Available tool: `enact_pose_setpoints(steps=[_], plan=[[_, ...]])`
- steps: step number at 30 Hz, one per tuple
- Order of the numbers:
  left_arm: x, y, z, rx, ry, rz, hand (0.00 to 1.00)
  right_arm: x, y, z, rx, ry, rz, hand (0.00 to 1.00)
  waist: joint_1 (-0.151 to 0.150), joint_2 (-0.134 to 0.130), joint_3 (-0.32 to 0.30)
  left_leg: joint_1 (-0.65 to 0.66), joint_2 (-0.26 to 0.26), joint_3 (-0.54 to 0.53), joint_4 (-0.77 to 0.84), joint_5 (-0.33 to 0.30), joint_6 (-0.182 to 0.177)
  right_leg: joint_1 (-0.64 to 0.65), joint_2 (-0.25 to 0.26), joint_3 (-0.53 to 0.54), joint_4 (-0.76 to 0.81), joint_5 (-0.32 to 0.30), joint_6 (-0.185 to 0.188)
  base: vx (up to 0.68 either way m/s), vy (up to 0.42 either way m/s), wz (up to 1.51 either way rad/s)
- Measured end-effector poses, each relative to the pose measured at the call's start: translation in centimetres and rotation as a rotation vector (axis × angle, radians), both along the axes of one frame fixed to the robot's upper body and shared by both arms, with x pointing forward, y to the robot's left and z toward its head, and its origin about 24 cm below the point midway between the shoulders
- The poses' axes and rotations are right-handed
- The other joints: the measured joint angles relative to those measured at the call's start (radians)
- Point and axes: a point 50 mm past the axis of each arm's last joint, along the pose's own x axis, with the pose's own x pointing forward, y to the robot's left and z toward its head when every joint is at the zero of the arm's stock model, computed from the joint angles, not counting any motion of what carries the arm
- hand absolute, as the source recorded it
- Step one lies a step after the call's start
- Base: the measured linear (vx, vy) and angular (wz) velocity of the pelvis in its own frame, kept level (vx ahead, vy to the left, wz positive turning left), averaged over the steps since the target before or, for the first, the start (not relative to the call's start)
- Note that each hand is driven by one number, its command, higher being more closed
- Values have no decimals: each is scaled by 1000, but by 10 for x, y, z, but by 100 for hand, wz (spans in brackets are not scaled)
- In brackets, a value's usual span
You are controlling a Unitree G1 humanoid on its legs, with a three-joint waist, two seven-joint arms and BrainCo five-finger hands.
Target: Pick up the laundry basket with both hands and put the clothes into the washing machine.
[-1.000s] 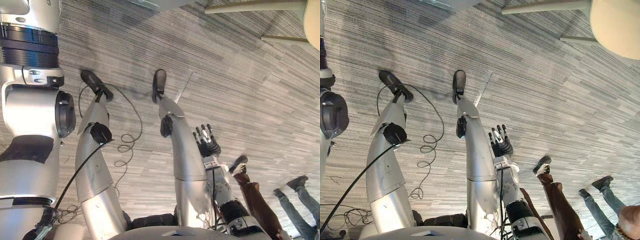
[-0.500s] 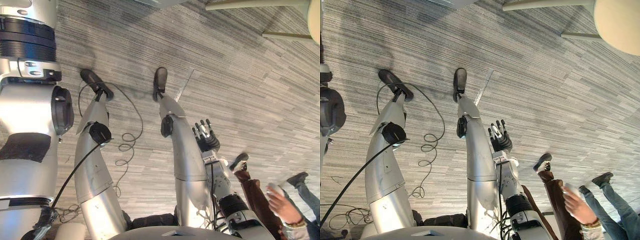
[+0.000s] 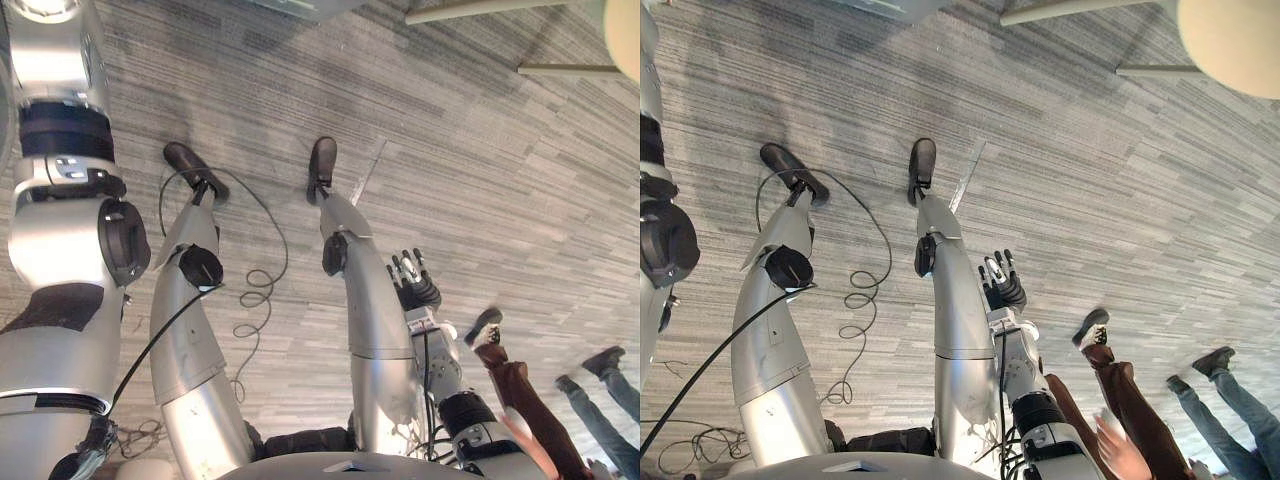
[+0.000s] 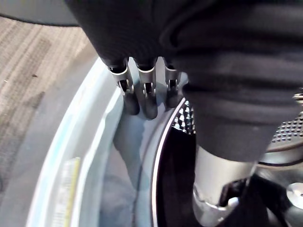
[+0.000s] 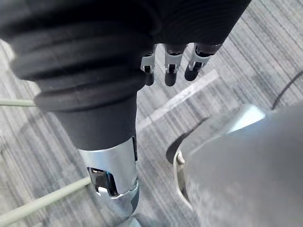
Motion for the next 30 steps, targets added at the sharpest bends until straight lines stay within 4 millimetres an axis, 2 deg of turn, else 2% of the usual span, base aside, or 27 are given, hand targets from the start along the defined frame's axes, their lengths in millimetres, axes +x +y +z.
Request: enact_pose_setpoints(steps=[4,6,7,9,10,11,12,13,15,17,18,19,20,22,24,25,26,27,28,29,30], plan=[[3,1,-28,-5,31,24,0,1,0,4,2,-19,-22,0,2,0,0,37,-5,15,-22,4,-5,37,-4,-2,-26,15,3,-3,-40,0],[7,-8,-60,-11,67,28,0,1,0,11,2,-50,-44,0,5,1,0,71,-16,16,-22,3,-4,60,-18,-1,-4,12,3,-13,-54,15],[6,-9,-69,-3,72,31,0,2,1,14,3,-66,-44,0,7,1,0,82,-16,16,-21,2,-3,69,-19,-1,0,9,1,-21,-72,12],[-4,-20,-106,62,84,21,0,4,6,27,24,-129,-44,0,18,3,0,133,-19,16,-19,0,-1,110,-25,0,21,-8,0,-32,-90,10],[-11,-29,-135,70,113,-11,0,5,10,33,41,-154,-48,0,35,4,-1,178,-23,16,-21,-1,-1,144,-27,3,35,-22,-4,-40,-99,15],[-19,-39,-156,58,125,-55,0,5,12,35,61,-160,-59,0,45,6,-1,215,-29,16,-23,-7,-5,173,-32,6,45,-41,-3,-48,-114,20],[-28,-52,-186,25,164,-124,0,4,18,35,57,-157,-57,0,66,10,-3,275,-39,15,-41,-28,-26,229,-34,11,34,-47,-2,-42,-93,18],[-34,-58,-206,6,204,-162,0,3,21,34,59,-151,-55,0,74,12,-4,310,-45,14,-50,-34,-36,262,-34,15,22,-47,-2,-45,-125,10],[-58,-84,-274,-105,375,-289,0,-6,26,26,58,-117,-52,0,108,29,-8,437,-54,5,-58,-44,-44,390,-31,18,23,-64,5,-19,-98,7],[-79,-102,-315,-204,499,-378,0,-15,24,18,48,-87,-59,0,110,35,-14,533,-77,0,-53,-68,-74,483,-56,24,21,-92,5,35,-48,30],[-88,-109,-330,-248,544,-414,0,-19,25,13,29,-69,-49,0,113,36,-14,547,-77,-69,74,-100,-35,527,-65,20,31,-104,8,131,-27,-3],[-99,-116,-347,-305,601,-450,0,-25,22,8,-11,-45,-33,0,125,51,-23,631,-82,-140,88,-188,-37,585,-46,20,46,-115,15,169,-20,-9],[-104,-121,-358,-327,642,-483,0,-30,20,4,-28,-27,-34,0,121,58,-33,671,-92,-139,73,-192,-52,619,-52,25,72,-120,12,161,-25,0],[-112,-127,-366,-352,670,-538,0,-42,19,-6,-43,20,-30,0,114,61,-60,755,-107,-128,34,-185,-57,703,-67,15,57,-149,17,127,-37,34],[-122,-124,-380,-399,710,-549,0,-56,16,-20,-60,87,-30,0,113,71,-136,817,-112,-114,-25,-182,-62,764,-66,-6,9,-152,19,127,-80,16],[-129,-121,-390,-423,744,-553,0,-66,13,-31,-83,143,-31,0,110,74,-186,880,-119,-81,-108,-183,-68,816,-60,-9,-52,-146,14,177,-80,23],[-134,-118,-397,-446,768,-559,0,-75,12,-42,-82,196,-40,0,95,71,-234,913,-126,-63,-112,-188,-63,864,-67,-17,-132,-129,-1,192,-79,23],[-138,-116,-400,-460,774,-562,0,-81,11,-46,-84,216,-46,0,94,71,-252,912,-119,-80,-30,-197,-52,881,-71,-28,-153,-116,-9,179,-51,6],[-144,-115,-405,-488,779,-565,0,-89,8,-52,-97,246,-51,0,96,75,-278,926,-108,-118,92,-218,-63,903,-69,-34,-176,-92,-12,133,-30,-31],[-154,-114,-413,-522,804,-560,0,-97,2,-57,-109,277,-72,0,89,93,-305,968,-102,-166,185,-268,-111,933,-47,-31,-209,-72,-14,126,33,-53],[-162,-114,-419,-556,825,-558,0,-105,-6,-60,-114,297,-104,0,74,121,-334,1025,-106,-217,200,-306,-165,951,-19,-24,-242,-51,-11,97,79,-53]])
